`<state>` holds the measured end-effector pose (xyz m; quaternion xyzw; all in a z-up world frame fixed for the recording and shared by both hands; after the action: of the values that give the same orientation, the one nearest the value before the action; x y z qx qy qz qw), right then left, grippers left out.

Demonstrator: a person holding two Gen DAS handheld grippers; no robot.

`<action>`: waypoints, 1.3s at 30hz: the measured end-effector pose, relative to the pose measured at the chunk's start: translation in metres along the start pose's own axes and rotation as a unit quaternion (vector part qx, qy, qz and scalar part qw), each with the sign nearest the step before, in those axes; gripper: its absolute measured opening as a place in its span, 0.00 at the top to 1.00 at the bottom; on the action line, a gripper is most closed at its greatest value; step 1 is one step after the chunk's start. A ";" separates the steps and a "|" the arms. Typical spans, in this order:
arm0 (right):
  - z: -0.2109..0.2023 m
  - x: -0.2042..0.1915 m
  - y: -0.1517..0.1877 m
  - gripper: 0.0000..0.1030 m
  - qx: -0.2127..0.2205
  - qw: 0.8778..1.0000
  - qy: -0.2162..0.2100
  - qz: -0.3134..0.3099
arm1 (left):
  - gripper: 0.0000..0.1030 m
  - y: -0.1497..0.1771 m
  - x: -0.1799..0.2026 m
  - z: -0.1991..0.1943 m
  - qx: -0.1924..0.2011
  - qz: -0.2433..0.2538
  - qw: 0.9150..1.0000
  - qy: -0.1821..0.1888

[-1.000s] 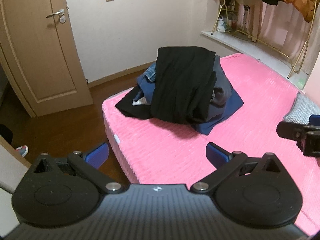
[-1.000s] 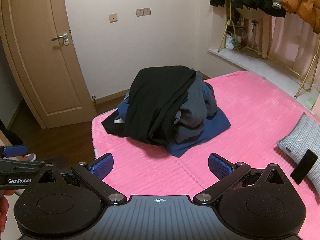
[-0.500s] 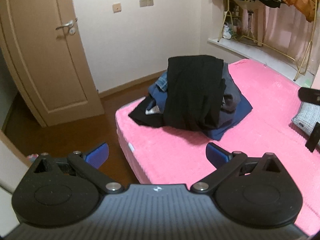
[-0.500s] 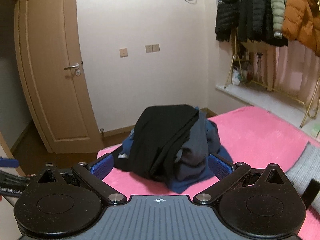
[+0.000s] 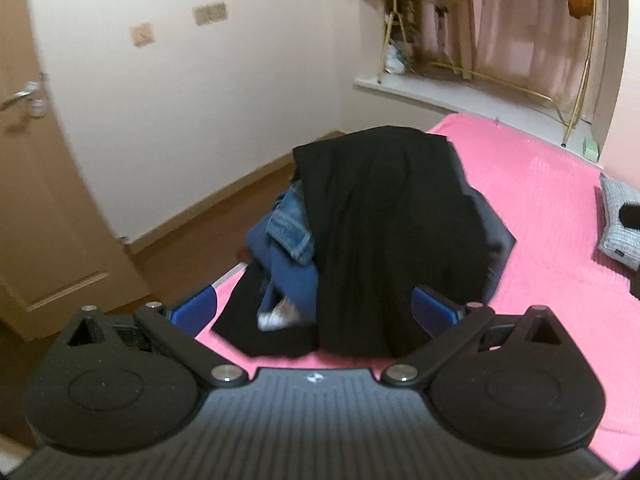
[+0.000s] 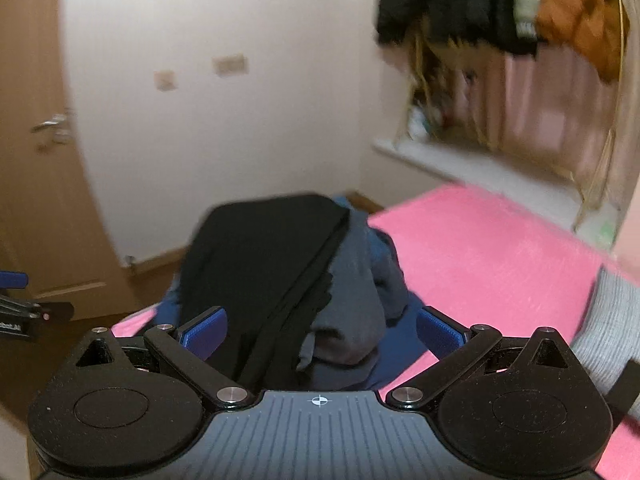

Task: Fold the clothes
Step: 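Move both tools toward the clothes pile on the bed, then grasp the black jacket with the left tool while the right tool grasps it too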

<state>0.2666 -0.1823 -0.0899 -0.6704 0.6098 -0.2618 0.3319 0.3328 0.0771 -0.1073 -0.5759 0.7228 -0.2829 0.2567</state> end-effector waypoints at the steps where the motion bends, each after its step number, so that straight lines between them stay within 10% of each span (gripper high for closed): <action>1: 0.024 -0.002 -0.010 0.01 -0.008 1.000 0.004 0.004 | 0.01 -0.014 -0.008 0.021 0.002 -0.008 1.000 0.013; 7: 0.156 -0.013 -0.084 0.01 -0.039 0.999 0.016 0.033 | 0.01 -0.090 -0.038 0.152 -0.027 -0.001 0.996 0.080; 10: 0.221 -0.008 -0.108 0.21 -0.061 0.997 0.011 0.037 | 0.01 -0.110 -0.040 0.209 -0.030 0.010 0.995 0.098; 19: 0.333 0.022 -0.109 0.22 -0.105 0.994 0.016 0.019 | 0.12 -0.146 -0.053 0.310 -0.065 -0.078 0.979 0.175; 22: 0.352 0.029 -0.105 0.32 -0.112 0.993 0.017 0.016 | 0.29 -0.146 -0.047 0.322 -0.082 -0.070 0.976 0.190; 24: 0.361 0.026 -0.104 0.38 -0.113 0.993 0.018 0.013 | 0.42 -0.149 -0.041 0.323 -0.084 -0.062 0.975 0.198; 26: 0.364 0.023 -0.105 0.74 -0.110 0.994 0.017 0.007 | 0.59 -0.150 -0.037 0.317 -0.077 -0.050 0.975 0.203; 29: 0.364 0.016 -0.111 0.97 -0.117 0.993 0.004 0.010 | 0.92 -0.153 -0.032 0.310 -0.080 -0.024 0.979 0.185; 39: 0.229 0.010 -0.165 1.00 0.001 0.998 -0.029 0.059 | 0.99 -0.211 -0.008 0.169 0.030 0.036 0.971 0.234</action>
<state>0.5472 -0.1570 -0.1117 -0.6403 0.6382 -0.2230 0.3646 0.5973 0.0286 -0.0777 -0.4599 0.7741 -0.4215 0.1076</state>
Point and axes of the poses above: each gripper's, at about its wrist camera, not at the fingertips, and z roughly the way its jaws point, x to its right, y to its underside, the point moved 8 cm from there along z, roughly the way its jaws point, and after that the axes turned 3 degrees about -x, right-handed, at the moved point
